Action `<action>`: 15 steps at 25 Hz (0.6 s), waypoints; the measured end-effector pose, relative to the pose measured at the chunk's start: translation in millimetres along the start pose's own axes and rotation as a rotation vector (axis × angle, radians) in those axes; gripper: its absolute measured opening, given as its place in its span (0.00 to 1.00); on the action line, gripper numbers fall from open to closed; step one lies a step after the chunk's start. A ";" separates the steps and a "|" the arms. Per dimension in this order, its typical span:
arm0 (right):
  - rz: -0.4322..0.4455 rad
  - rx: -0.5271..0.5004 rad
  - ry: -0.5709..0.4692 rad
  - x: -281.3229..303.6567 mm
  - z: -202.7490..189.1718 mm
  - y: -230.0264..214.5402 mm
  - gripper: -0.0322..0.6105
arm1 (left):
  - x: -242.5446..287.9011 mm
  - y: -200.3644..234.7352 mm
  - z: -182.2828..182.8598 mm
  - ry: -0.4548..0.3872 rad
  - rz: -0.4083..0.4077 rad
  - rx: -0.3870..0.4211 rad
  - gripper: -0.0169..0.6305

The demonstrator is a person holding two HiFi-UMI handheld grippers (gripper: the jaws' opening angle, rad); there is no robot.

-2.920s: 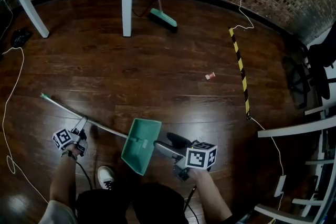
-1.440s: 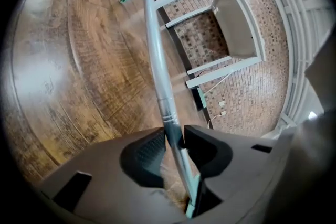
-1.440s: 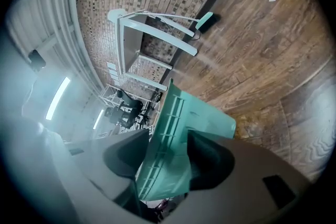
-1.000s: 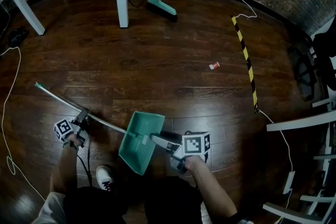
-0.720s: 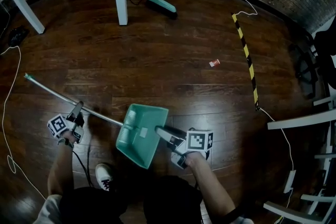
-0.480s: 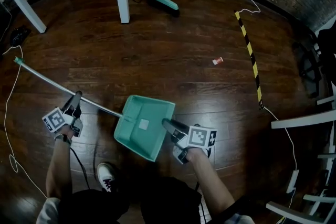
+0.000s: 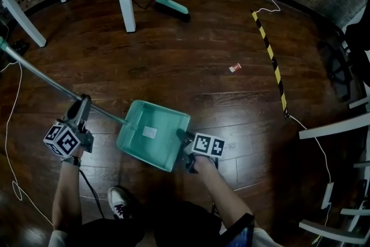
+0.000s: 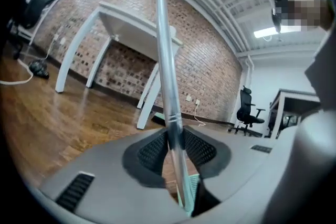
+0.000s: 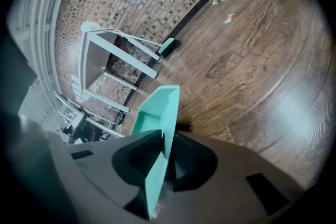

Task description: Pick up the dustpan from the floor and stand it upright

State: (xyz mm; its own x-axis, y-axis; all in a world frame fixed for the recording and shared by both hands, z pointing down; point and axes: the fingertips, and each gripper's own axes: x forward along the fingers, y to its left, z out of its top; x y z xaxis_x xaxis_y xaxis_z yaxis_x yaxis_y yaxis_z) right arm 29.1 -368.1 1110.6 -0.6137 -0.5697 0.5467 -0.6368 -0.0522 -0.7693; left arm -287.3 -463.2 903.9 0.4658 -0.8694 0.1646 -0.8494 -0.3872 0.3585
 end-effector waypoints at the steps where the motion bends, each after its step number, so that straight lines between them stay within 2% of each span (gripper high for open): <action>1: -0.027 0.004 0.009 4.2 -3.6 -7.7 0.16 | 1.8 -8.8 2.1 -0.007 -0.011 0.048 0.17; 6: -0.124 0.044 0.047 17.4 -24.8 -42.1 0.20 | 10.6 -55.3 0.6 -0.007 -0.055 0.235 0.18; 10: -0.202 0.024 0.098 14.8 -44.9 -62.1 0.25 | 13.4 -89.5 -6.5 -0.002 -0.115 0.316 0.17; 15: -0.200 0.168 0.106 5.8 -65.3 -73.1 0.26 | 12.2 -117.5 -12.2 -0.016 -0.179 0.415 0.17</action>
State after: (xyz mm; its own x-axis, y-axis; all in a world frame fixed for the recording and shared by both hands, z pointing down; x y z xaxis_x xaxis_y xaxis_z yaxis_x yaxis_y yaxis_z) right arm 41.7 -314.0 1191.6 -0.5342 -0.4461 0.7180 -0.6693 -0.2956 -0.6816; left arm -178.8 -424.6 875.0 0.6137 -0.7807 0.1178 -0.7846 -0.6197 -0.0195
